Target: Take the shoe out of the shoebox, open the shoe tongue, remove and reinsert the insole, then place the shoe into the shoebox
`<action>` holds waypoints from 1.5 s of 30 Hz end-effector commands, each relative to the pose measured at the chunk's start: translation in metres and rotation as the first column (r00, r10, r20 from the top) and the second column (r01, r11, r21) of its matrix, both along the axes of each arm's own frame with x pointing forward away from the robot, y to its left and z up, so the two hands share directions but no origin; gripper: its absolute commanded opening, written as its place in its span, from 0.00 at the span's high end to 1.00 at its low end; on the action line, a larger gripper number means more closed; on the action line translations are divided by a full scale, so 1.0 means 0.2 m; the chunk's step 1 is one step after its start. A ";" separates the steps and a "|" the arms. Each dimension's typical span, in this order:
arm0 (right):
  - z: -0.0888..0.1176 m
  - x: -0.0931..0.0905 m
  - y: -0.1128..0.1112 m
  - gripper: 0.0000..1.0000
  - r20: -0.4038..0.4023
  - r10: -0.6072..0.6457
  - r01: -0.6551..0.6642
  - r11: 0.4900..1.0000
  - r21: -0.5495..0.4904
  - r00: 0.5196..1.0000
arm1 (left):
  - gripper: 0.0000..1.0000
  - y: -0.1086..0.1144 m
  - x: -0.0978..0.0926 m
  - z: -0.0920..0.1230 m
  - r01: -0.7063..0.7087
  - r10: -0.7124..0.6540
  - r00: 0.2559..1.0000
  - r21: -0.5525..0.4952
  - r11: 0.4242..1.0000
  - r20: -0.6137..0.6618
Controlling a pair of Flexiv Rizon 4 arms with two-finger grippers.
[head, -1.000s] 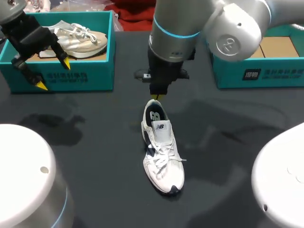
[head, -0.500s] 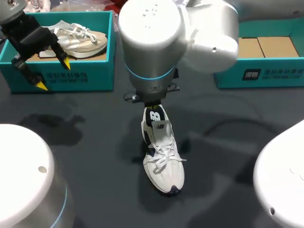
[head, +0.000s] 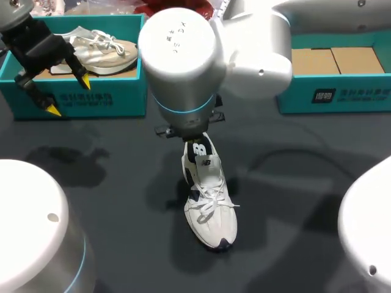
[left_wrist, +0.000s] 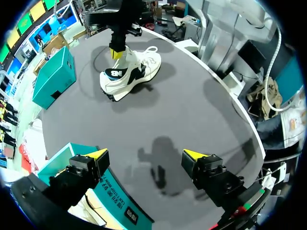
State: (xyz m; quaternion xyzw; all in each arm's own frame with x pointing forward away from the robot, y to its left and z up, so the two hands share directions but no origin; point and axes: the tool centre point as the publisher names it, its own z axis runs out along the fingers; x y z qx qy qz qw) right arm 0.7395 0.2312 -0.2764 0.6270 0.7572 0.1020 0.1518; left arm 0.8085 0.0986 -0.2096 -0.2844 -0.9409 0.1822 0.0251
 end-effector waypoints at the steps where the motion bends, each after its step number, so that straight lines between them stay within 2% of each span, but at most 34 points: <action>1: -0.12 0.03 -0.01 1.00 -0.006 0.017 -0.016 1.000 0.009 1.000 | 0.00 0.00 0.00 0.00 0.001 -0.001 1.000 0.002 1.000 -0.001; 13: -0.31 0.12 -0.02 1.00 0.011 0.047 -0.046 0.997 -0.069 0.999 | 0.00 0.00 0.00 0.00 0.001 -0.001 1.000 0.002 1.000 -0.001; 20: -0.45 0.14 -0.03 1.00 -0.033 0.050 -0.052 0.996 -0.076 0.998 | 0.00 0.00 0.00 0.00 0.001 -0.001 1.000 0.002 1.000 -0.001; 24: -0.49 0.13 -0.03 1.00 -0.051 0.052 -0.055 0.996 -0.068 0.997 | 0.00 0.00 0.00 0.00 0.001 -0.001 1.000 0.002 1.000 -0.001; 26: -0.48 0.13 -0.02 1.00 -0.051 0.051 -0.055 0.995 -0.079 0.997 | 0.00 0.00 0.00 0.00 0.001 -0.001 1.000 0.002 1.000 -0.001; 28: -0.43 0.11 -0.02 1.00 -0.032 0.050 -0.053 0.993 -0.103 0.998 | 0.00 0.00 0.00 0.00 0.001 -0.001 1.000 0.002 1.000 -0.001; 33: -0.30 0.08 -0.01 1.00 0.027 0.048 -0.042 0.979 -0.198 0.998 | 0.00 0.00 0.00 0.00 0.001 -0.001 1.000 0.002 1.000 -0.001; 36: -0.26 0.08 -0.02 1.00 0.035 0.041 -0.031 0.963 -0.267 0.999 | 0.00 0.00 0.00 0.00 0.001 -0.001 1.000 0.002 1.000 -0.001; 40: -0.25 0.08 -0.04 1.00 0.017 0.024 -0.017 0.939 -0.344 1.000 | 0.00 0.00 0.00 0.00 0.001 -0.001 1.000 0.002 1.000 -0.001; 45: -0.29 0.10 -0.09 1.00 -0.014 0.012 -0.016 0.919 -0.394 1.000 | 0.00 0.00 0.00 0.00 0.001 -0.001 1.000 0.002 1.000 -0.001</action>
